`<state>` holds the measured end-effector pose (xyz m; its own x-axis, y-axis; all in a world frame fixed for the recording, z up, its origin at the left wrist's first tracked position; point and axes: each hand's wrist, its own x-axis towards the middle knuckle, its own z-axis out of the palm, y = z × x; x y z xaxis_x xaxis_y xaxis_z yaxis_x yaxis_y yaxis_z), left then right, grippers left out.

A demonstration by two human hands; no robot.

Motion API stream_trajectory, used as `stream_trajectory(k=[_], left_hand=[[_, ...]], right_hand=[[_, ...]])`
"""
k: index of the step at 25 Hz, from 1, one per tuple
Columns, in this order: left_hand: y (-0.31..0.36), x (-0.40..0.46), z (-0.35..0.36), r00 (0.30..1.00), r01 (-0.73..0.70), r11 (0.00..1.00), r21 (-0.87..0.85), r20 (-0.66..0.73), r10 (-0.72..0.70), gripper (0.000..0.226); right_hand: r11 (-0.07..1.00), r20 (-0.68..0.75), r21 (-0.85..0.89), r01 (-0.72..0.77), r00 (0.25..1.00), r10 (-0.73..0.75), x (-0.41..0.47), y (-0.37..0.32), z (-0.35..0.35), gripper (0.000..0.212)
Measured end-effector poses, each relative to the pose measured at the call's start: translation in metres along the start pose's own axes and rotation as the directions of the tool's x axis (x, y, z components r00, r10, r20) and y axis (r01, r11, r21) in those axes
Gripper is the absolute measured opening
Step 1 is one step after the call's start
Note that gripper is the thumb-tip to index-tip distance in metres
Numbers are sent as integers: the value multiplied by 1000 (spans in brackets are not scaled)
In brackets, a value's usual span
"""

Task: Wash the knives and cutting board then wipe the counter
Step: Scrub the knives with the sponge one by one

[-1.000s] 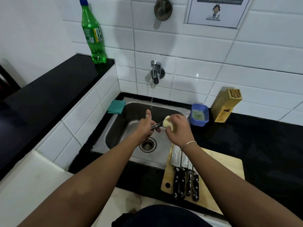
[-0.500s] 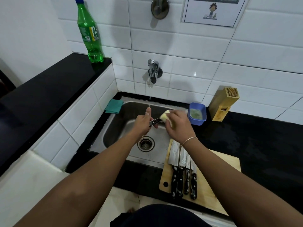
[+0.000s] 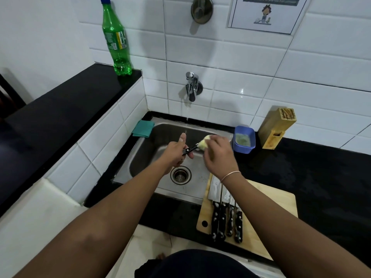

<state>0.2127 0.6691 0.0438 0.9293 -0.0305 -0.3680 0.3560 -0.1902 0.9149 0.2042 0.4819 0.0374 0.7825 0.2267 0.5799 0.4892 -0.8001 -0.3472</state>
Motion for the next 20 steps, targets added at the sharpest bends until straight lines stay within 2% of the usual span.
stream_trajectory(k=[2,5,8,10,13,16,20], left_hand=[[2,-1,1,1000,26,1000,-11,0,-26,75],[6,-4,3,999,41,999,-10,-17,-41,63],[7,-5,7,999,32,999,-21,-5,-32,61],[7,-7,4,1000,8,999,-37,25,-7,67],[2,-6,-2,998,-30,999,15,62,29,75],[1,-3,-4,999,3,996,94,41,-7,60],[2,3,-3,999,23,978,209,33,-30,37]], right_hand=[[990,2,54,130,991,-130,-5,-13,5,22],[961,13,137,240,970,-244,-11,-22,10,24],[948,25,146,284,957,-290,-7,-18,8,27],[971,19,111,214,976,-217,-3,-5,2,25],[999,45,33,14,999,-15,0,19,-10,23],[986,49,17,-165,985,164,5,31,-19,25],[963,-84,93,-252,962,260,13,26,-24,26]])
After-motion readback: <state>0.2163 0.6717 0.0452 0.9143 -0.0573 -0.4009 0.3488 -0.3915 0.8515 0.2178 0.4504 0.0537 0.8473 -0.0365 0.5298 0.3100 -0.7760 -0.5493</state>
